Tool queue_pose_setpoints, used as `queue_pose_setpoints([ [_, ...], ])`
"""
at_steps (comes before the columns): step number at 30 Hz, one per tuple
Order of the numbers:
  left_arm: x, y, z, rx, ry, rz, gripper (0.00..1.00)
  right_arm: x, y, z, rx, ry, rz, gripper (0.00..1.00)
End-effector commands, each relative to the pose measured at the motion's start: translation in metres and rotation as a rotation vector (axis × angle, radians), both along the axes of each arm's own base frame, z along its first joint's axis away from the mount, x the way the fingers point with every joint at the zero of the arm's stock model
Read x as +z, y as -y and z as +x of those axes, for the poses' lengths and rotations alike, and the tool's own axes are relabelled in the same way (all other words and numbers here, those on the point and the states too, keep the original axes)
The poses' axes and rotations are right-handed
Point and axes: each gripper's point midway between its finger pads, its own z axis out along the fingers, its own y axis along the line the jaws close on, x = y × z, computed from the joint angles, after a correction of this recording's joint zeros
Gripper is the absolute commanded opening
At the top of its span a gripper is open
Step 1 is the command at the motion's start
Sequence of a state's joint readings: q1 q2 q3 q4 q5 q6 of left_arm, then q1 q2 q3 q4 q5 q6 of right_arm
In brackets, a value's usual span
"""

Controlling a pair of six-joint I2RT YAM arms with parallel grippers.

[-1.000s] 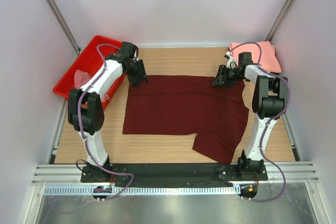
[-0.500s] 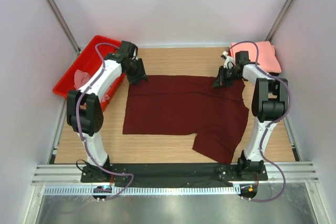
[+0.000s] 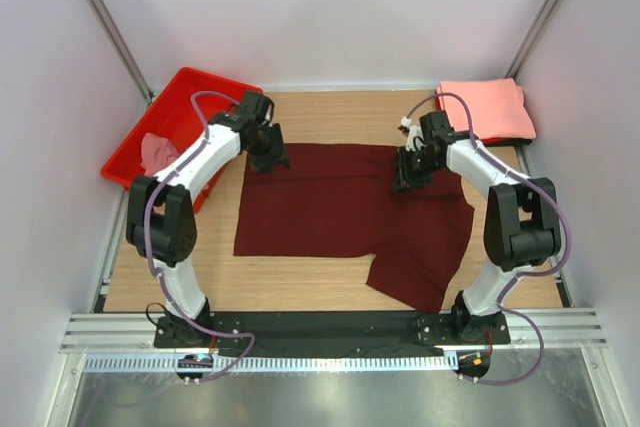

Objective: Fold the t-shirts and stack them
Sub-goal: Fold the tshirt

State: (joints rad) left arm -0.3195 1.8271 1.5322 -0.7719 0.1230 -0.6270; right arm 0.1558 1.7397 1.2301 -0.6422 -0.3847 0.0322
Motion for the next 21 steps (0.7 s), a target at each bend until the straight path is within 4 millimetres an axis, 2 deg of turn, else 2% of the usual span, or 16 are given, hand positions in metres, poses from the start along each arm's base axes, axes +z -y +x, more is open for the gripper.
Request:
queue_pose_setpoints([
  [1, 0.029, 0.049, -0.008, -0.090, 0.111, -0.052, 0.50, 0.021, 0.023, -0.003, -0.196, 0.007, -0.041, 0.31],
  [3, 0.028, 0.069, -0.015, -0.116, 0.111, -0.078, 0.50, 0.029, 0.036, 0.001, -0.314, 0.014, -0.046, 0.37],
  [4, 0.029, 0.093, -0.022, -0.138, 0.112, -0.138, 0.50, 0.033, 0.054, 0.005, -0.428, 0.022, -0.063, 0.39],
  [6, 0.028, 0.122, -0.033, -0.171, 0.113, -0.191, 0.49, 0.035, 0.074, 0.006, -0.535, 0.027, -0.093, 0.40],
  [7, 0.032, 0.136, -0.031, -0.182, 0.147, -0.221, 0.49, 0.034, 0.094, 0.007, -0.615, 0.037, -0.155, 0.40],
  [8, 0.023, 0.144, -0.032, -0.167, 0.138, -0.216, 0.49, 0.031, 0.099, 0.005, -0.674, 0.016, -0.154, 0.41],
  [9, 0.021, 0.160, -0.040, -0.191, 0.139, -0.226, 0.49, 0.028, 0.121, 0.003, -0.746, 0.012, -0.196, 0.41],
  [11, 0.021, 0.181, -0.038, -0.188, 0.144, -0.265, 0.49, 0.021, 0.145, -0.002, -0.826, -0.001, -0.237, 0.41],
  [12, 0.009, 0.192, -0.041, -0.199, 0.124, -0.263, 0.49, 0.019, 0.151, -0.001, -0.838, 0.004, -0.241, 0.41],
  [14, 0.014, 0.211, -0.035, -0.195, 0.146, -0.303, 0.49, 0.014, 0.166, 0.000, -0.838, 0.005, -0.266, 0.41],
  [15, 0.003, 0.223, -0.034, -0.206, 0.142, -0.308, 0.49, 0.013, 0.172, 0.003, -0.844, 0.012, -0.274, 0.41],
  [16, 0.003, 0.230, -0.033, -0.206, 0.142, -0.318, 0.49, 0.010, 0.176, 0.004, -0.846, 0.011, -0.281, 0.41],
  [17, 0.010, 0.243, -0.031, -0.217, 0.152, -0.343, 0.49, 0.004, 0.177, 0.004, -0.841, -0.004, -0.274, 0.41],
  [18, -0.002, 0.250, -0.030, -0.220, 0.139, -0.335, 0.48, 0.003, 0.183, 0.005, -0.854, -0.005, -0.272, 0.41],
  [21, -0.008, 0.271, -0.026, -0.221, 0.131, -0.353, 0.47, -0.008, 0.190, 0.006, -0.891, -0.029, -0.262, 0.40],
])
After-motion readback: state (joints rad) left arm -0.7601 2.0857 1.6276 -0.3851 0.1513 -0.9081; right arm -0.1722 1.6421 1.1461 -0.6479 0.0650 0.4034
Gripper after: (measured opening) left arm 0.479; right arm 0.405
